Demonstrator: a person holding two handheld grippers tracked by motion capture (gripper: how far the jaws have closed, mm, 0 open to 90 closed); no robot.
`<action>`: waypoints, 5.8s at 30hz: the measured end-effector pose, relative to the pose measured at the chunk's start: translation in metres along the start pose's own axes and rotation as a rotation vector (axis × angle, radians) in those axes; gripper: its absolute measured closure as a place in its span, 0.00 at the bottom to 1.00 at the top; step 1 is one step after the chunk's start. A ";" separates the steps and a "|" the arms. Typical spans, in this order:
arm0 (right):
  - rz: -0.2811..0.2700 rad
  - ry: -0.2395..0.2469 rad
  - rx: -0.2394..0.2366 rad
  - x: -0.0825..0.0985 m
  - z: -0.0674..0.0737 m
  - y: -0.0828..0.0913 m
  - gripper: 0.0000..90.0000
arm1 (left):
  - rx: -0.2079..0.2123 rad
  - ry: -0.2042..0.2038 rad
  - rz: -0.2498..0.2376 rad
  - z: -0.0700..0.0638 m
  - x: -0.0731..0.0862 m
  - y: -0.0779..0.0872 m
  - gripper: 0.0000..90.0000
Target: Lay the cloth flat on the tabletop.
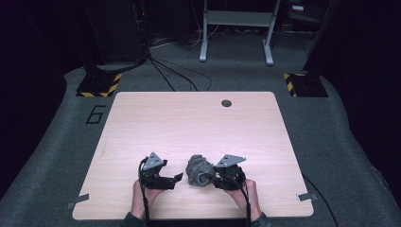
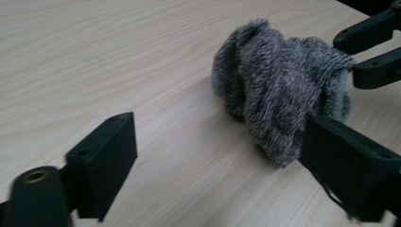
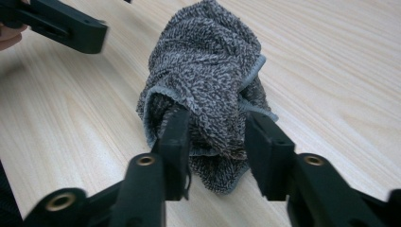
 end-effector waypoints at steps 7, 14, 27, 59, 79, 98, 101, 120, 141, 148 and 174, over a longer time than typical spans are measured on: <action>0.000 -0.013 0.003 0.003 -0.001 -0.005 0.87 | 0.053 -0.051 0.060 -0.019 -0.008 -0.026 0.34; -0.021 -0.018 0.022 0.004 -0.002 -0.003 0.94 | 0.071 -0.061 0.043 -0.021 -0.006 -0.029 0.84; -0.050 -0.030 0.037 0.004 -0.009 0.008 0.94 | 0.113 -0.032 0.028 -0.021 -0.010 -0.027 0.59; -0.093 -0.039 0.056 -0.002 -0.011 0.015 0.96 | 0.080 -0.017 -0.005 -0.016 -0.013 -0.019 0.84; -0.141 0.037 0.011 -0.030 0.008 0.015 0.93 | 0.028 -0.118 0.002 -0.035 -0.026 -0.017 0.53; -0.131 -0.004 0.033 -0.022 -0.002 0.019 0.88 | 0.041 -0.152 0.000 -0.045 -0.041 -0.023 0.44; -0.129 -0.023 0.042 -0.016 -0.007 0.022 0.84 | 0.038 -0.159 0.005 -0.045 -0.047 -0.028 0.42; 0.017 -0.026 0.001 0.000 0.000 -0.029 0.87 | 0.013 -0.089 -0.099 -0.035 -0.043 -0.025 0.83; -0.042 -0.065 0.054 0.000 -0.011 -0.002 0.95 | -0.022 -0.007 -0.114 -0.015 -0.023 -0.015 0.88; -0.023 -0.073 0.033 0.008 -0.006 0.003 0.64 | -0.030 0.050 -0.080 0.000 -0.003 -0.009 0.84; 0.174 -0.053 -0.028 -0.038 -0.046 -0.070 0.80 | -0.011 -0.030 0.011 -0.008 -0.030 -0.026 0.85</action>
Point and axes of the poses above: each handheld gripper's, and its own axes: y roughly backward along the jaws, x roughly out of its underside, z roughly to its left, the point moved 1 cm from there along -y, roughly forward along the jaws, and after that the axes turned 1 degree about -x, right-handed, at the moved point
